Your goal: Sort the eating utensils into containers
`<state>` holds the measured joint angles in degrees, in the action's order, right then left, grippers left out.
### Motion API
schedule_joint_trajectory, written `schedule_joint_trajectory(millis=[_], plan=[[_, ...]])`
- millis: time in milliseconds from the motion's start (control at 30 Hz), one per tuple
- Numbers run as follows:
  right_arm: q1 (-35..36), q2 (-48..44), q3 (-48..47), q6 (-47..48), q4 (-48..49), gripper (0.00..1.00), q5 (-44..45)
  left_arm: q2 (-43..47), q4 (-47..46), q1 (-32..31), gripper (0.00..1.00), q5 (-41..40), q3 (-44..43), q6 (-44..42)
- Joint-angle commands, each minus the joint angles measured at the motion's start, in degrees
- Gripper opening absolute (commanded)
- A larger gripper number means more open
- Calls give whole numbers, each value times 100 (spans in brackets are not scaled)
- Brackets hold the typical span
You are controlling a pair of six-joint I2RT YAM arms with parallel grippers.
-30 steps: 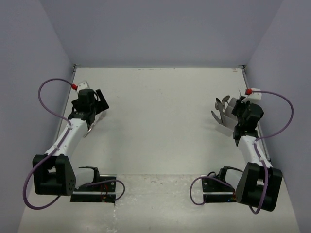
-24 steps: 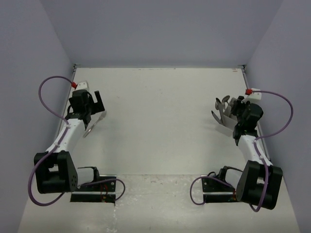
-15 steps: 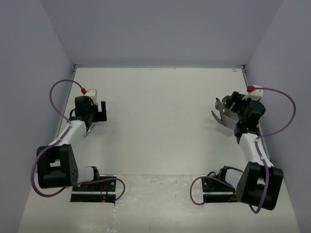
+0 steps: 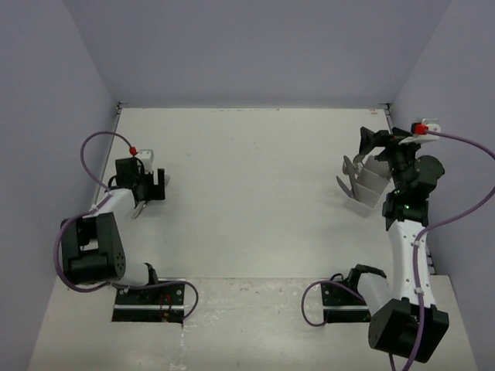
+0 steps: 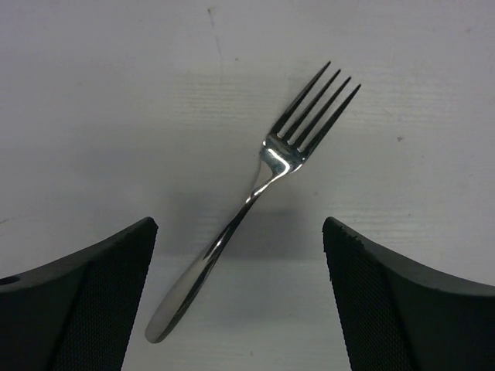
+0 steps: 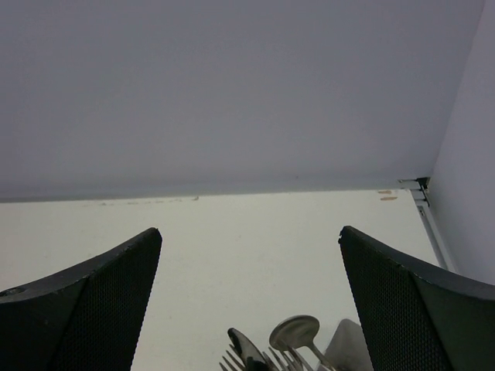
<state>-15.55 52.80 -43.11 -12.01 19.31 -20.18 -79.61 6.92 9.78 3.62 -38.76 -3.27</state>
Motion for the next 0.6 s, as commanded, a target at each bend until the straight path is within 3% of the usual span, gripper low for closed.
schedule_joint_trajectory(millis=[0, 167, 333, 567], plan=[[-27, -129, -224, -179, -164, 99, -205, -343, 11, 41, 87, 481, -245, -367], [-36, -314, -215, -38, -252, 99, -12, -713, 142, 42, 78, 562, -377, -412], [-27, -384, -171, 23, -235, 99, 76, -976, 319, 42, 42, 368, -527, -324], [-27, -480, -197, 23, -314, 99, 199, -1249, 433, 42, 13, 579, -694, -315]])
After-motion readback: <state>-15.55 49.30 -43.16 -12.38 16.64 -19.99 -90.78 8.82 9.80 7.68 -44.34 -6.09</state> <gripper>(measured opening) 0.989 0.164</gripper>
